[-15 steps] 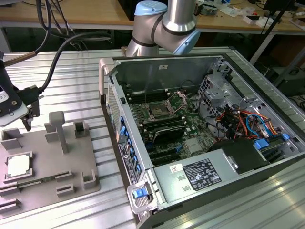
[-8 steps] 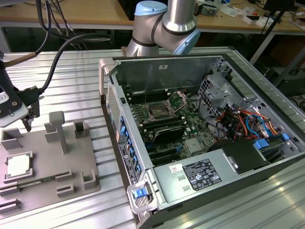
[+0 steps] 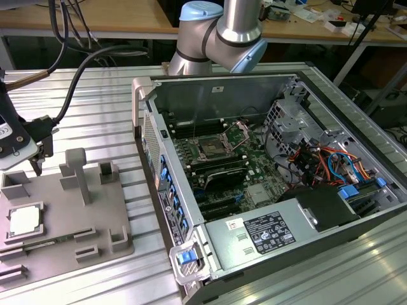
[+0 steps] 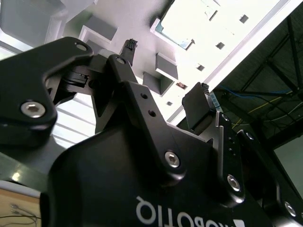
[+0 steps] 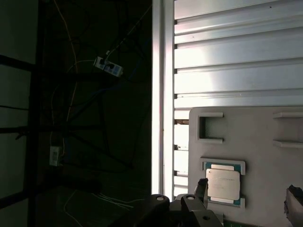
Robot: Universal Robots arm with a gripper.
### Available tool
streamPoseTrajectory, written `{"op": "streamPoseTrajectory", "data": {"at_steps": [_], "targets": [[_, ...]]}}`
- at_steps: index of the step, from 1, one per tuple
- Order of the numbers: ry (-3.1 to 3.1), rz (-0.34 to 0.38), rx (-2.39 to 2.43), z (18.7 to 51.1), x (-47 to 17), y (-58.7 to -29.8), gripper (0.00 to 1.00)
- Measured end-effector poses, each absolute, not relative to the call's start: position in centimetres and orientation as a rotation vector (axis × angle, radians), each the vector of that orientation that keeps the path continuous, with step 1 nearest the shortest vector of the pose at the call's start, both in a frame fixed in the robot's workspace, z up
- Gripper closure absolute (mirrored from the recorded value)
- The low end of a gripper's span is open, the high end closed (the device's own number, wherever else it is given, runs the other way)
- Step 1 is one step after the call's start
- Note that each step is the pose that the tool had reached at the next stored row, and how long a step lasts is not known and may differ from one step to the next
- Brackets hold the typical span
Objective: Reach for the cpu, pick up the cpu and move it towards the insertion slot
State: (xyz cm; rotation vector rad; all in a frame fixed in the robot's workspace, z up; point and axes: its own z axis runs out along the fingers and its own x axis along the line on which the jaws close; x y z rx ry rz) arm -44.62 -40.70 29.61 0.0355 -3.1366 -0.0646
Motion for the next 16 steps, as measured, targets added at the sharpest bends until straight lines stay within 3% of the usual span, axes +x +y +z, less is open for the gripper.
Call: {"op": "streamPoseTrajectory", "data": {"at_steps": [16], "targets": [[-3.137, -0.066, 0.035, 28.9, -44.6, -42.3, 0.33]]}}
